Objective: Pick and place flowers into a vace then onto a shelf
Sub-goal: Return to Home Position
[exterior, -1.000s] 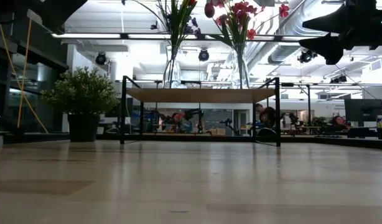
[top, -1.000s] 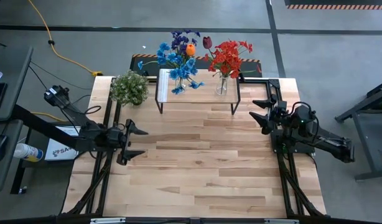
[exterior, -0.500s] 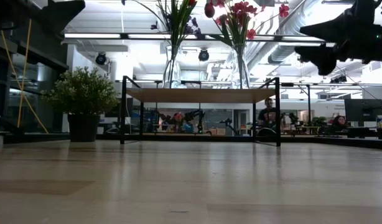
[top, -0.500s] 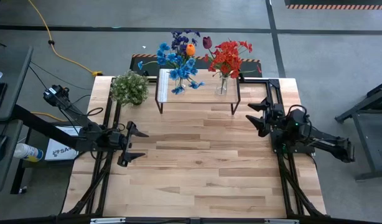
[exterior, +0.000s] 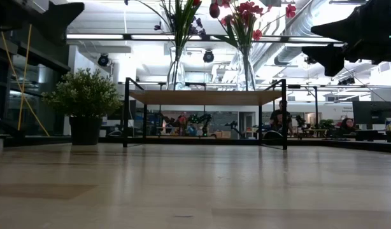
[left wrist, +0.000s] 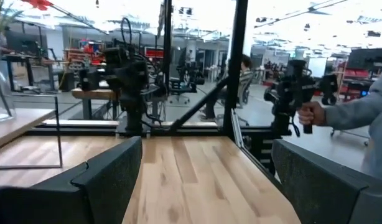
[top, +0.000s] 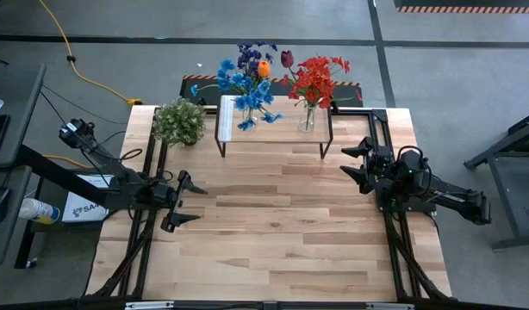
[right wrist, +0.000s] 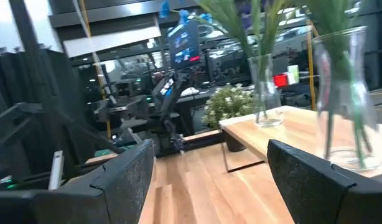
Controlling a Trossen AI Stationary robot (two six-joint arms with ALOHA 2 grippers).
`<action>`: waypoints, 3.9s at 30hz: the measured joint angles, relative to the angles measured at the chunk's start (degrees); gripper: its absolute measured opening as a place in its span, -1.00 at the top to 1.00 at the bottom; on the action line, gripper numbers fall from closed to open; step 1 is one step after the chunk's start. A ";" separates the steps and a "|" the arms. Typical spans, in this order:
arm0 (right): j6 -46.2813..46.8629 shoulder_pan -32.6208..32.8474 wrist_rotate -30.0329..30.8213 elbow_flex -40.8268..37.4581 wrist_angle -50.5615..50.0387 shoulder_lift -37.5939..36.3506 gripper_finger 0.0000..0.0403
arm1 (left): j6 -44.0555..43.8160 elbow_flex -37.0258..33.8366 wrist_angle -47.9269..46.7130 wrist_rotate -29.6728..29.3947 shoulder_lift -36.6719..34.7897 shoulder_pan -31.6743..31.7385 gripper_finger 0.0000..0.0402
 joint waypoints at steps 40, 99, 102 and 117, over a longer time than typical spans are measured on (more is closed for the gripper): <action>-1.56 0.00 -2.99 0.00 1.15 0.02 -0.50 | 2.26 0.02 -26.13 31.19 -28.12 26.19 -0.94; 5.67 -0.02 -2.98 -0.02 -5.31 0.04 -0.50 | -2.82 0.02 -32.98 31.10 -28.13 26.19 -0.94; 5.69 -0.02 -2.97 -0.02 -5.29 0.04 -0.50 | -2.82 0.02 -32.98 31.10 -28.13 26.19 -0.94; 5.65 -0.02 -2.99 -0.02 -5.29 0.04 -0.50 | -2.84 0.02 -32.98 31.10 -28.13 26.19 -0.94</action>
